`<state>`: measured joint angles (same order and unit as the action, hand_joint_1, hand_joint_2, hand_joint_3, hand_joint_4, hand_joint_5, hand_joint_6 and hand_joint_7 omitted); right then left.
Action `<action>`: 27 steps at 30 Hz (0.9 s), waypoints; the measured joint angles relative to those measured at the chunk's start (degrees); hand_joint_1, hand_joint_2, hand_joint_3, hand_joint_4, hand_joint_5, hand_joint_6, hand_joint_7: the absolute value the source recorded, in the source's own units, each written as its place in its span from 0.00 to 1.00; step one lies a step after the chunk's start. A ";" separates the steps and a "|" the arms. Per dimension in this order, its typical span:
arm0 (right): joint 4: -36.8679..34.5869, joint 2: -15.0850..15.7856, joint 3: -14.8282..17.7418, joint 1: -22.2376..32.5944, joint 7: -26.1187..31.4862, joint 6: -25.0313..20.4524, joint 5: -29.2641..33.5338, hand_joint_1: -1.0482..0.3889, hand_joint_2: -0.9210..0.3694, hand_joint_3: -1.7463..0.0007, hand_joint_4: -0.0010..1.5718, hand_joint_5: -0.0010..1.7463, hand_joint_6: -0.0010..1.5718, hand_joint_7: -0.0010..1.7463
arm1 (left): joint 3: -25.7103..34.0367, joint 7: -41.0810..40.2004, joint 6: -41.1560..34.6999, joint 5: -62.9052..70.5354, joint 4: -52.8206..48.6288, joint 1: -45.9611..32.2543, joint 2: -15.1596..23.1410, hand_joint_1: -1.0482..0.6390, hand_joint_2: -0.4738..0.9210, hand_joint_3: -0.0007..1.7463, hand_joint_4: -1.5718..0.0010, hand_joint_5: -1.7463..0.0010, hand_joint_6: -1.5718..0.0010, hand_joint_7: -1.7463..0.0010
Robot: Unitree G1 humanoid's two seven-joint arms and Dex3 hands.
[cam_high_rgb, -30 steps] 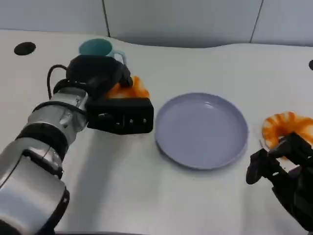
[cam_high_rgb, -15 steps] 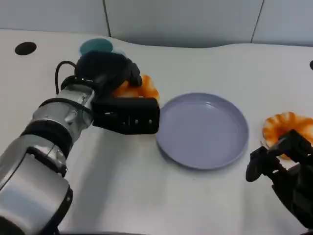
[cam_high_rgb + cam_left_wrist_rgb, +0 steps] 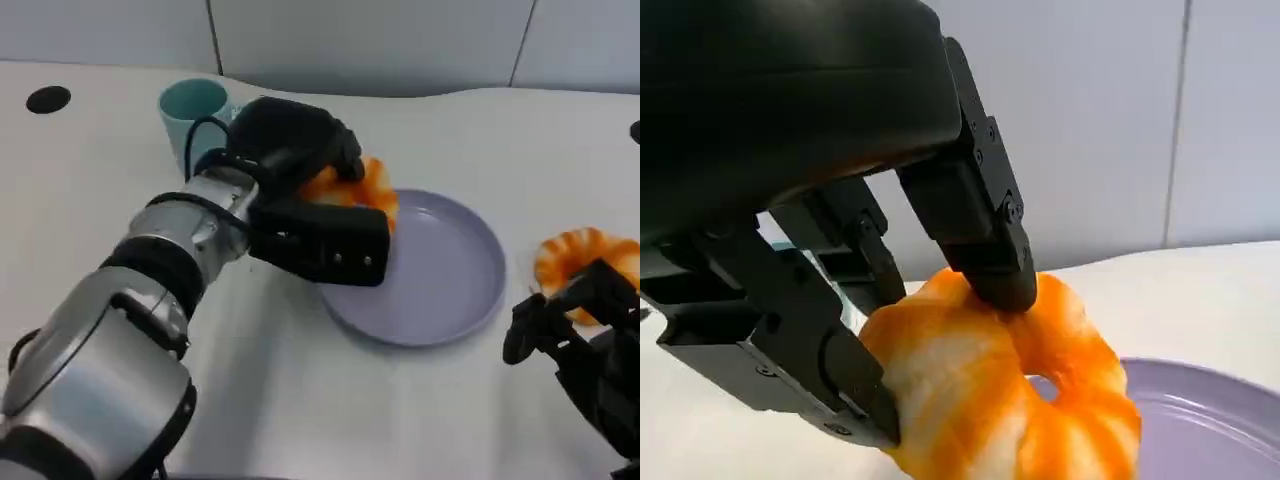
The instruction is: Grasp the bread from the table and place it into the plate.
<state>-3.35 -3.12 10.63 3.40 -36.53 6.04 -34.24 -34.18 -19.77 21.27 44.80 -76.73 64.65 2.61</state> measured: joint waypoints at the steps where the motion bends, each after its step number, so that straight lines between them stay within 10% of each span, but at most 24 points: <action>1: -0.01 0.00 0.00 -0.10 0.00 0.07 -0.01 0.34 0.00 0.95 0.37 0.98 0.42 0.71 | -0.27 -0.24 0.13 0.16 0.00 0.00 -0.48 0.77 0.73 0.00 0.09 0.88 0.11 0.98; 23: -0.22 -0.04 0.11 -0.45 -0.06 0.07 -0.25 0.34 0.00 0.96 0.38 0.97 0.44 0.69 | -1.35 -0.51 0.85 0.19 -0.01 0.00 -2.95 0.79 0.73 0.00 0.08 0.92 0.11 1.00; 27: -0.26 -0.48 -0.01 -0.87 0.04 0.07 -0.19 0.34 0.00 0.96 0.38 0.97 0.44 0.68 | -2.06 -0.87 1.72 0.33 0.00 -0.01 -4.48 0.67 0.72 0.00 0.21 0.98 0.22 1.00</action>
<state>-3.61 -3.60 10.62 2.53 -36.50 6.10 -34.44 -36.24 -20.64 22.99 45.13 -76.74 64.64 -1.88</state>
